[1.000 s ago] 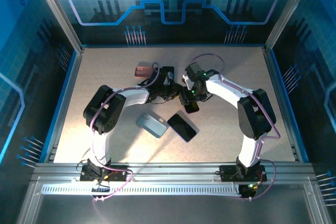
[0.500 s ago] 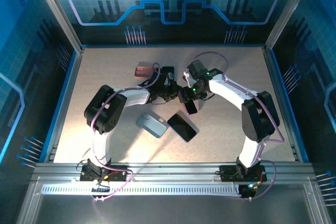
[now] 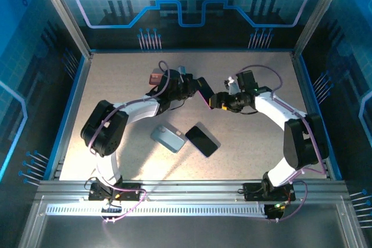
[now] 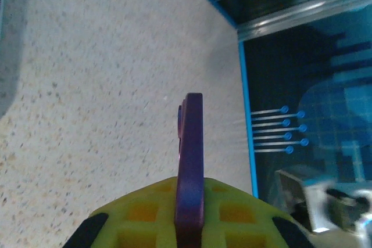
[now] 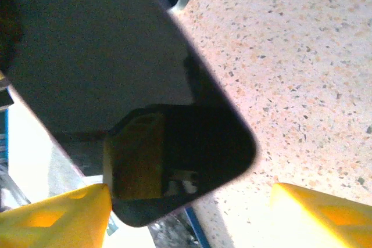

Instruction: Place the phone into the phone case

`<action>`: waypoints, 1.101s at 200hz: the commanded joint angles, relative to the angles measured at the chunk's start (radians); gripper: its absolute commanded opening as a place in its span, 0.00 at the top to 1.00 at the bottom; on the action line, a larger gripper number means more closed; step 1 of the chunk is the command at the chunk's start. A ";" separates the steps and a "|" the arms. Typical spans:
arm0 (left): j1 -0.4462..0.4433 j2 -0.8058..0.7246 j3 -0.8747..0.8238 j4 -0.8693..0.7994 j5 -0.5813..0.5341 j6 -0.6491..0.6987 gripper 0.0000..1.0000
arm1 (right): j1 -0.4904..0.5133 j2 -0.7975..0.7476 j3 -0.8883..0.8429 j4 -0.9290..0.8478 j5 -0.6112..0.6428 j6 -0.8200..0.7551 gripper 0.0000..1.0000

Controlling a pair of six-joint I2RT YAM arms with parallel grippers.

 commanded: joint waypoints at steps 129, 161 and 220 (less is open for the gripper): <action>-0.116 -0.038 -0.118 0.457 -0.312 -0.167 1.00 | -0.104 -0.058 -0.311 0.834 -0.258 0.490 0.32; -0.126 -0.031 -0.118 0.440 -0.289 -0.177 1.00 | -0.105 -0.066 -0.321 0.864 -0.248 0.502 0.36; -0.127 -0.047 -0.177 0.428 -0.271 -0.204 1.00 | -0.106 -0.044 -0.303 0.912 -0.241 0.528 0.51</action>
